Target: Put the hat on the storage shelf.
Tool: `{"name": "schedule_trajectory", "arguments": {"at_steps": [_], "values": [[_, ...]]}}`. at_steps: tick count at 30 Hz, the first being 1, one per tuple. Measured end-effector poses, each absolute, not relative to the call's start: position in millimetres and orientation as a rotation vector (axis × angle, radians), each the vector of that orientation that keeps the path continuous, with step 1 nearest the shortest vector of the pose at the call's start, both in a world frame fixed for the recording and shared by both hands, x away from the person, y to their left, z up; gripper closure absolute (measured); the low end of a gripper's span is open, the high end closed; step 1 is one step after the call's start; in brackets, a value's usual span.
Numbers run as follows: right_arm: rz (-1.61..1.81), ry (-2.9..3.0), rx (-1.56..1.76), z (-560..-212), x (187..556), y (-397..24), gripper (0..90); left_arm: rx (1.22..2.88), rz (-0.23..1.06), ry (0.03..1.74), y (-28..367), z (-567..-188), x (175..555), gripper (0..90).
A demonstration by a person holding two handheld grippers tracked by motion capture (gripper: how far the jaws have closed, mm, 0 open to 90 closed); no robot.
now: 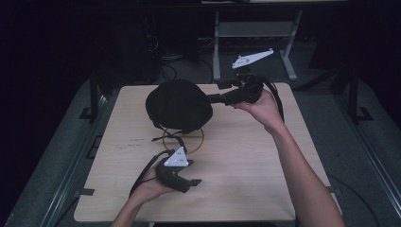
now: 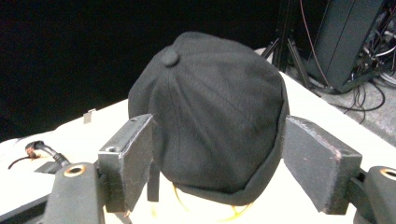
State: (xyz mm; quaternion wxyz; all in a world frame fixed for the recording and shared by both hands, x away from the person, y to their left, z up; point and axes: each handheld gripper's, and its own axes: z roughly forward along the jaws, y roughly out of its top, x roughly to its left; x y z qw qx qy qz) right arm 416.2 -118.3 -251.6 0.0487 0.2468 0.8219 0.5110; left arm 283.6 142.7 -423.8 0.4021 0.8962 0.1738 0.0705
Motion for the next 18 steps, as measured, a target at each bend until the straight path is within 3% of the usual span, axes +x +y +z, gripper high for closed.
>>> {"name": "schedule_trajectory", "arguments": {"at_steps": [18], "values": [[1.532, 2.500, 0.783, -268, 403, -143, 22.2, 2.269, 0.187, 0.440, 143, -424, 284, 28.2]]}}
